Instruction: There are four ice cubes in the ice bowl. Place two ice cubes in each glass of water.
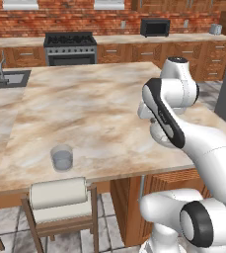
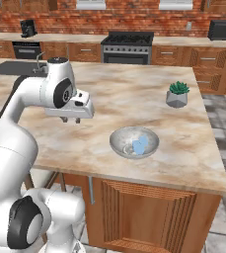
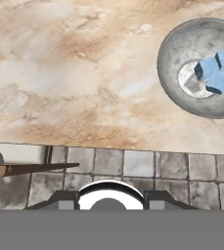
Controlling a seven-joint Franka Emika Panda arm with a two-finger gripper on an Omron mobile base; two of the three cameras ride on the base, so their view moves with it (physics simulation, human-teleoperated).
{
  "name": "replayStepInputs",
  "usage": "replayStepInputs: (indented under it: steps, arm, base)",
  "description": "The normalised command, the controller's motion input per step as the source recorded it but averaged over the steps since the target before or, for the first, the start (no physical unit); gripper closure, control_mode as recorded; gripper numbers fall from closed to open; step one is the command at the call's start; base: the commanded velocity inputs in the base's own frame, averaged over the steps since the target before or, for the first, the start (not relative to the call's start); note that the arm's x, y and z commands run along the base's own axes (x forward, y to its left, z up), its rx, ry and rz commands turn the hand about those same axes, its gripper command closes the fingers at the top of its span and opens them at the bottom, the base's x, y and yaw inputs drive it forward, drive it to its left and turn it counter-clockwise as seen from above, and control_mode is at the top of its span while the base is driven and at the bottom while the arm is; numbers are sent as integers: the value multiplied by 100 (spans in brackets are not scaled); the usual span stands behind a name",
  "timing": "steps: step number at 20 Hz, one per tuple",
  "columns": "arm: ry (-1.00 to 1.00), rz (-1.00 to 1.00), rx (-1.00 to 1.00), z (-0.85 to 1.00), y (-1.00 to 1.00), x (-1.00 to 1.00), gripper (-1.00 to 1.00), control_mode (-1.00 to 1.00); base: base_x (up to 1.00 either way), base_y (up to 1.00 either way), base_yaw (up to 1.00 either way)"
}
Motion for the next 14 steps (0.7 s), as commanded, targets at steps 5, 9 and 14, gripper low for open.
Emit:
replayStepInputs:
  steps: [5,9,14]
  arm:
    - [0,-10,0,-3,-25,0,-100,-100]
    - [3,-22,0,-5,-47,0,-100,-100]
    - [13,-23,0,-18,-59,1,-100,-100]
  base:
    - [0,0,0]
    - [0,0,0]
    - [0,0,0]
